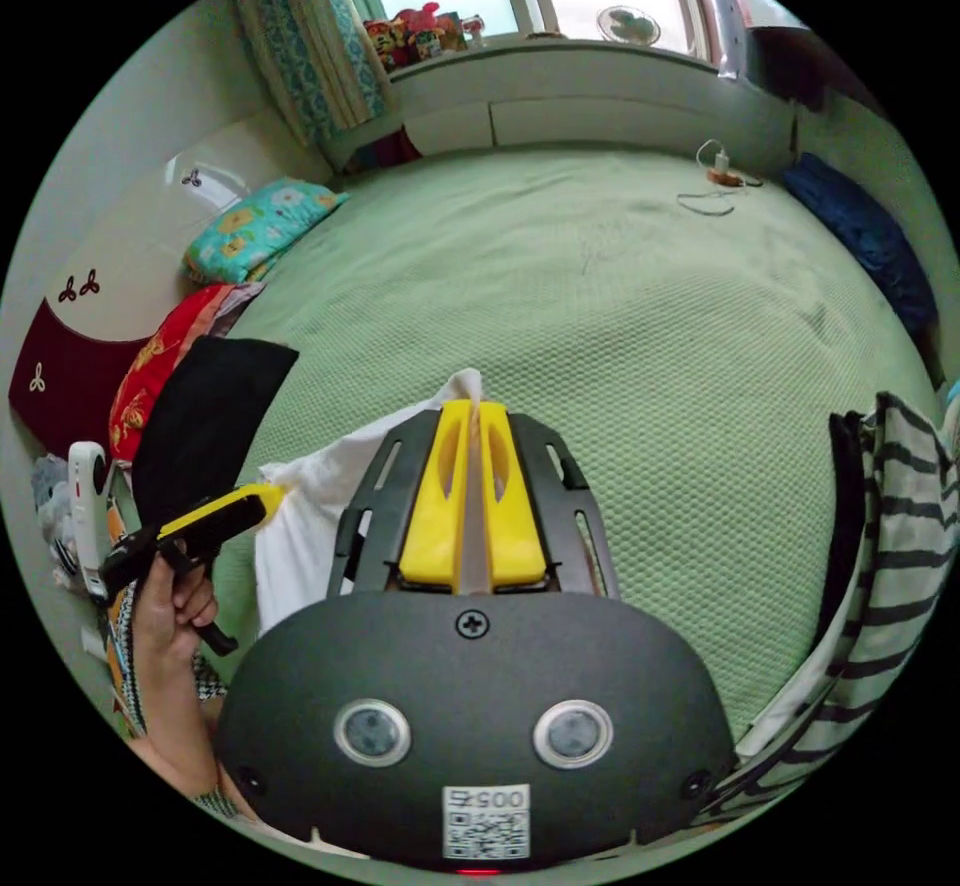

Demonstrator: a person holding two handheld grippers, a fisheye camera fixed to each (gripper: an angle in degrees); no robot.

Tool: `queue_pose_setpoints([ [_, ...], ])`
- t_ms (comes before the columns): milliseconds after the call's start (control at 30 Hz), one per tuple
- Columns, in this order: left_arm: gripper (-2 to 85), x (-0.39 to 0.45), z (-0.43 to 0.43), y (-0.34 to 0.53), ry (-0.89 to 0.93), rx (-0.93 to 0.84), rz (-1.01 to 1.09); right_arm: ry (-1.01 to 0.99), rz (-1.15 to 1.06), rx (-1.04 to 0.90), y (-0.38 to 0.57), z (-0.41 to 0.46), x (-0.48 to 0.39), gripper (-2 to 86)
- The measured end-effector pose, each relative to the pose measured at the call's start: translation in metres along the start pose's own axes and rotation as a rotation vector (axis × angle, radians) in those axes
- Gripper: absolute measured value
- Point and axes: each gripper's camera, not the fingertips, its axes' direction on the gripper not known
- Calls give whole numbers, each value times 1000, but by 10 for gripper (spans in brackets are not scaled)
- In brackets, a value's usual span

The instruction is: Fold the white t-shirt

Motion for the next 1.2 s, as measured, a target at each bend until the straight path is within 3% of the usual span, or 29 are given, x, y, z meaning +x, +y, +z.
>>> queue_pose_setpoints([
  [300, 41, -39, -13, 5, 219, -3, -66, -16, 32, -66, 25, 30, 3, 47],
  [500, 45, -30, -38, 26, 114, 59, -44, -130, -84, -6, 50, -27, -25, 67],
  [633, 49, -10, -47, 46, -2, 68, 46, -258, -356, -171, 99, -39, -78, 50],
  [800, 50, 12, -56, 85, -133, 98, 118, -376, -450, -319, 156, -49, -119, 74],
  [967, 52, 9, -65, 118, -140, 104, 73, -156, -494, -322, 234, -61, -148, 83],
  [1200, 51, 13, -83, 141, -41, 156, 50, 14, -455, -286, 280, -54, -199, -11],
])
